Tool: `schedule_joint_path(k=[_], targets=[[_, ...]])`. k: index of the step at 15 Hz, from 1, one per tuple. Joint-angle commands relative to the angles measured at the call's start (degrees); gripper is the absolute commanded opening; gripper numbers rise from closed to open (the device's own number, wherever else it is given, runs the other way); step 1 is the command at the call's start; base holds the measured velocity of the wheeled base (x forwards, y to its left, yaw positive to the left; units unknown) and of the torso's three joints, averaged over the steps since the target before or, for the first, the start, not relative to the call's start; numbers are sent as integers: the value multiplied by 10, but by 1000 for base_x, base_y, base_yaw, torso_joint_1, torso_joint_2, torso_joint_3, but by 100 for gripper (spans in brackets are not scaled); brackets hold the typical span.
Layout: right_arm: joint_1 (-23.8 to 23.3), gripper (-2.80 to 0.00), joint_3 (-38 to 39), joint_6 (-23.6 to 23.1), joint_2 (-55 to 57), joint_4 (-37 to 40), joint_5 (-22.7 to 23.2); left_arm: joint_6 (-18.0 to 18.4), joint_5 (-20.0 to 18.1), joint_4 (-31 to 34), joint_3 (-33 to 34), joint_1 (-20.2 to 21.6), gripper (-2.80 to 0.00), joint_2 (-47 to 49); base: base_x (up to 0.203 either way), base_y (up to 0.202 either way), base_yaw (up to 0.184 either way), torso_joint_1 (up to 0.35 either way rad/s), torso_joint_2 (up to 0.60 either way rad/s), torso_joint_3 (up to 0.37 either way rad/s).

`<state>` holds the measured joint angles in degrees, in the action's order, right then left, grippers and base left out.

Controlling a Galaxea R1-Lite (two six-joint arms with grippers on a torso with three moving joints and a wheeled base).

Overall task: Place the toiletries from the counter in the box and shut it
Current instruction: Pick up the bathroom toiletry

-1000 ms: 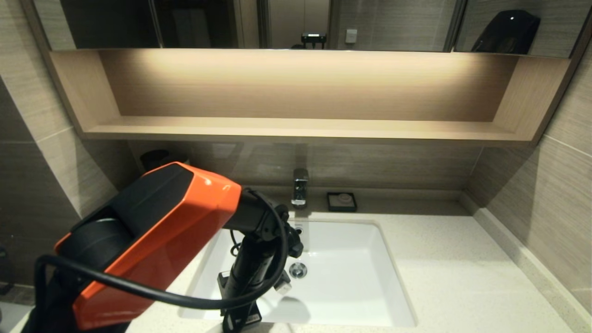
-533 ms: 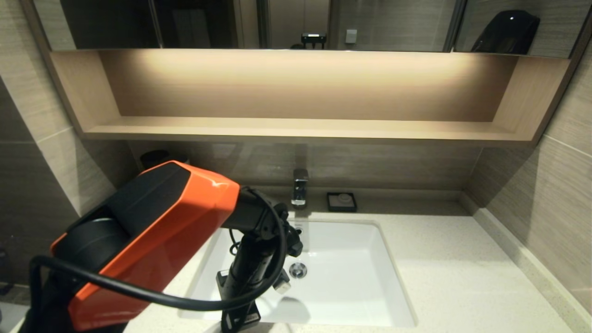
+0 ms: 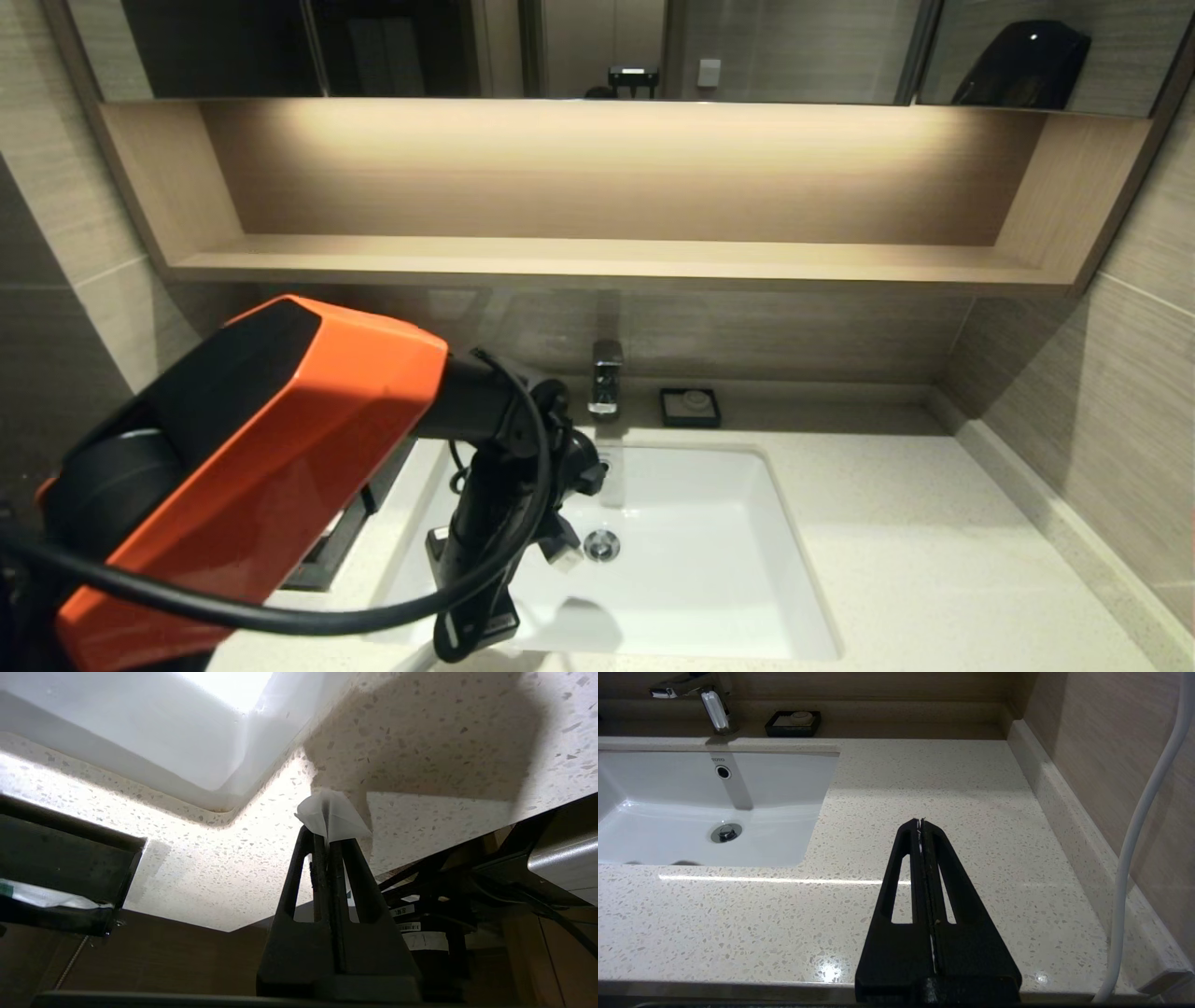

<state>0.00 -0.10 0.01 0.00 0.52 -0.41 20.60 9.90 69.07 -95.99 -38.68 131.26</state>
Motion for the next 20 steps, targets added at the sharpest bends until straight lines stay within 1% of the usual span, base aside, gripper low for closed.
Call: schedule_joint_path(k=[1, 3, 6, 8, 10, 14, 17, 20], targets=[[0, -280, 0, 0, 0, 0, 0, -12, 3, 7, -2, 5, -280, -24, 0, 0, 0, 0, 0, 0], [0, -280, 0, 0, 0, 0, 0, -28, 3, 20, -14, 6, -280, -33, 0, 0, 0, 0, 0, 0], [0, -280, 0, 0, 0, 0, 0, -53, 3, 66, -49, 9, -280, -47, 0, 0, 0, 0, 0, 0], [0, -280, 0, 0, 0, 0, 0, -84, 3, 96, -73, 13, -280, -55, 0, 0, 0, 0, 0, 0], [0, -280, 0, 0, 0, 0, 0, -123, 3, 134, -96, 23, -280, -61, 0, 0, 0, 0, 0, 0], [0, -280, 0, 0, 0, 0, 1, -190, 2, 175, -116, 58, -280, -93, 0, 0, 0, 0, 0, 0], [0, -280, 0, 0, 0, 0, 0, -244, 0, 178, -115, 90, -280, -114, 0, 0, 0, 0, 0, 0], [0, -280, 0, 0, 0, 0, 0, -281, -4, 178, -115, 134, -280, -131, 0, 0, 0, 0, 0, 0]])
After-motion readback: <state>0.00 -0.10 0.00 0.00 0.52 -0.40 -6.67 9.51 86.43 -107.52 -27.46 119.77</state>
